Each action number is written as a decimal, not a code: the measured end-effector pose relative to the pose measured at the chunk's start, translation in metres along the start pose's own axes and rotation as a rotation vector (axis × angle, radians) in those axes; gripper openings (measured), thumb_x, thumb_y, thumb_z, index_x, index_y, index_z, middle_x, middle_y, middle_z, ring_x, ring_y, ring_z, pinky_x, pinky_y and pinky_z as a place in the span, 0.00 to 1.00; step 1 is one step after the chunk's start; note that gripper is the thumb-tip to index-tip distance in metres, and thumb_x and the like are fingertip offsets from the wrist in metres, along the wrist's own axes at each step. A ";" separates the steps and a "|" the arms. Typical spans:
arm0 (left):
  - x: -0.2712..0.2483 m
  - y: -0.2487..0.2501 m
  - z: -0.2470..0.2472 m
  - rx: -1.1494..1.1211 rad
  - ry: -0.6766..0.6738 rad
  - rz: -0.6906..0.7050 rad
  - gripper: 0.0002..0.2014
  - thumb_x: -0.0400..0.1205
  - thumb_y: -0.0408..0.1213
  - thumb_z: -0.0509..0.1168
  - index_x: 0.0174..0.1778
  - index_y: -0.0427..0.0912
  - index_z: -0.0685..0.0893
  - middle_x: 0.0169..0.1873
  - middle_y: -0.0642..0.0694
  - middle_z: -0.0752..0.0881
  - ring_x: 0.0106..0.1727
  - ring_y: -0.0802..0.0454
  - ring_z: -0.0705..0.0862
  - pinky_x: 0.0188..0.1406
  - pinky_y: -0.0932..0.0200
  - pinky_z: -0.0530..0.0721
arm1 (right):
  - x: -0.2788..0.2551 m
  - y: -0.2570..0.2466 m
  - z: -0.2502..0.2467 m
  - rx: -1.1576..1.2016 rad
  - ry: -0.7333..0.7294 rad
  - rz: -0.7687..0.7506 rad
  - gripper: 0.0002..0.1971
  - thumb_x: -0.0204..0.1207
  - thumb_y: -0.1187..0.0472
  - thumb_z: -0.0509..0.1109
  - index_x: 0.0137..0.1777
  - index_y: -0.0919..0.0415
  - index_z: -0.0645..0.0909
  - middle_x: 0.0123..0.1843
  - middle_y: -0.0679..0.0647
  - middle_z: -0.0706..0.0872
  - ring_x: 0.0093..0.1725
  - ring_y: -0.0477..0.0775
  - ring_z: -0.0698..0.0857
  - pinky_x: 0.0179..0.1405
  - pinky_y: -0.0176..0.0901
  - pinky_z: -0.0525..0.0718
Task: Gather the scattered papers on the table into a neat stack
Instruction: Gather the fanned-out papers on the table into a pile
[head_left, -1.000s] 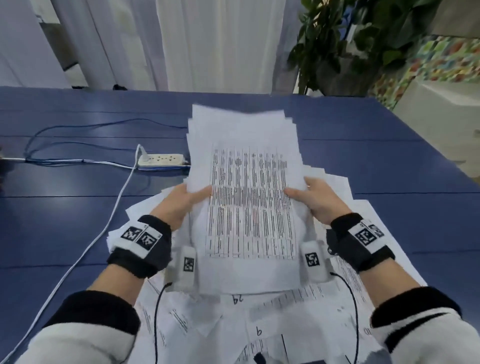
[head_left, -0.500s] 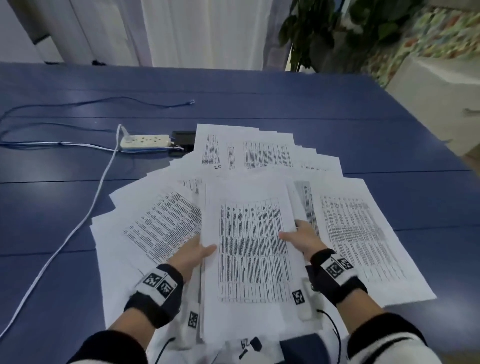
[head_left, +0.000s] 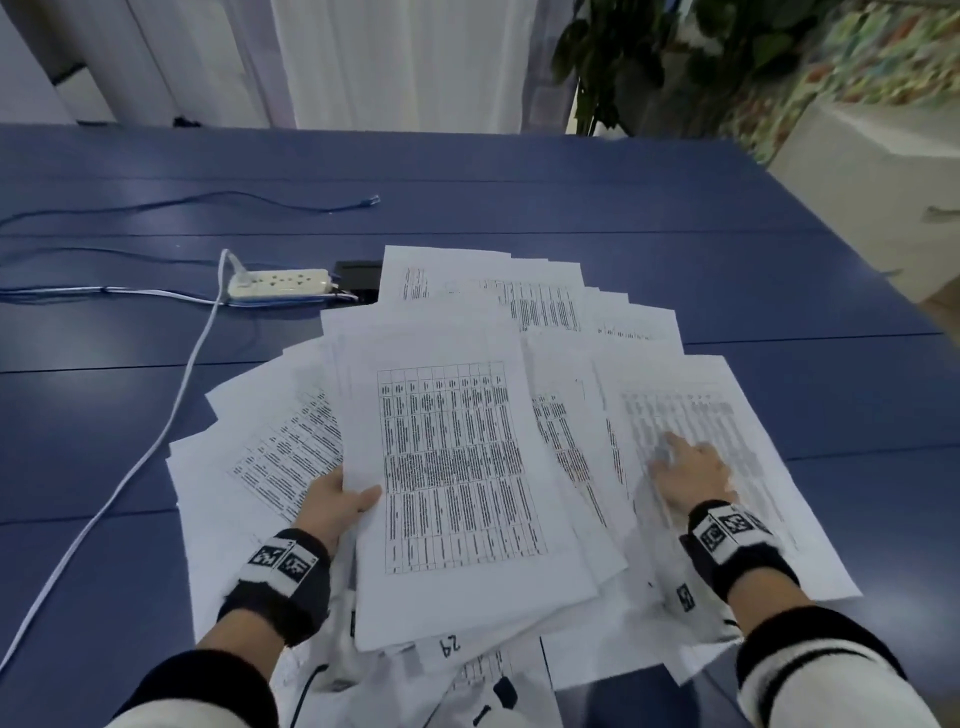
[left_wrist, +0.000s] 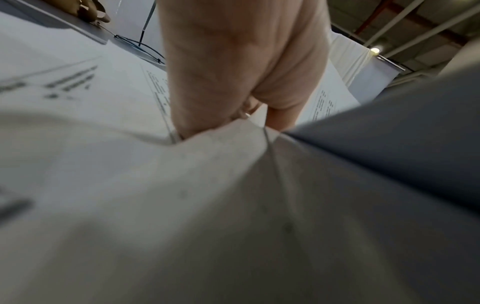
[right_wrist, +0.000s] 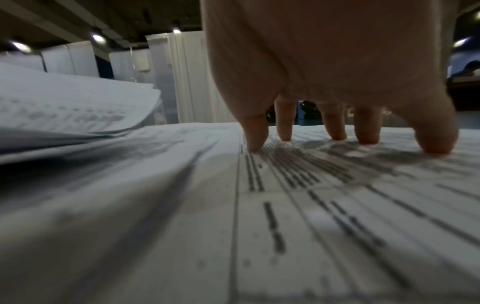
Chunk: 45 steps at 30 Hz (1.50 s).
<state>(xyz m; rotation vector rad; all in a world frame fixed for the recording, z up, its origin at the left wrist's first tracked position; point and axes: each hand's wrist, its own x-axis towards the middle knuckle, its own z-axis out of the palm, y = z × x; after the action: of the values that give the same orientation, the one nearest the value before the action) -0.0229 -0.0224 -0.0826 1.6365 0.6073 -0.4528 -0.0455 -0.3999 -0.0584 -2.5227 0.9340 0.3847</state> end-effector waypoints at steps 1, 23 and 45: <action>0.001 0.001 0.003 -0.014 -0.016 -0.007 0.20 0.77 0.20 0.66 0.66 0.27 0.76 0.62 0.29 0.82 0.60 0.33 0.82 0.65 0.36 0.78 | -0.002 -0.007 0.004 -0.021 -0.014 -0.037 0.21 0.81 0.50 0.56 0.74 0.43 0.66 0.79 0.59 0.59 0.78 0.66 0.57 0.74 0.68 0.58; 0.032 0.012 -0.049 0.096 -0.187 -0.107 0.13 0.79 0.22 0.63 0.59 0.29 0.78 0.48 0.31 0.86 0.47 0.37 0.85 0.50 0.45 0.82 | 0.049 0.017 -0.030 0.190 0.083 0.144 0.25 0.64 0.57 0.82 0.53 0.72 0.77 0.49 0.65 0.81 0.51 0.65 0.81 0.57 0.58 0.82; 0.022 0.024 -0.016 0.120 -0.230 -0.068 0.12 0.77 0.23 0.66 0.56 0.36 0.80 0.48 0.36 0.87 0.49 0.38 0.85 0.58 0.38 0.81 | 0.036 -0.027 -0.028 0.110 0.037 -0.023 0.13 0.80 0.63 0.59 0.59 0.69 0.79 0.65 0.70 0.76 0.68 0.68 0.74 0.63 0.51 0.72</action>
<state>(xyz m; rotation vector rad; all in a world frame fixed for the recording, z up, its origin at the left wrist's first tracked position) 0.0089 -0.0055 -0.0745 1.6507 0.4719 -0.7280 0.0022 -0.4145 -0.0405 -2.4462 0.9131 0.2732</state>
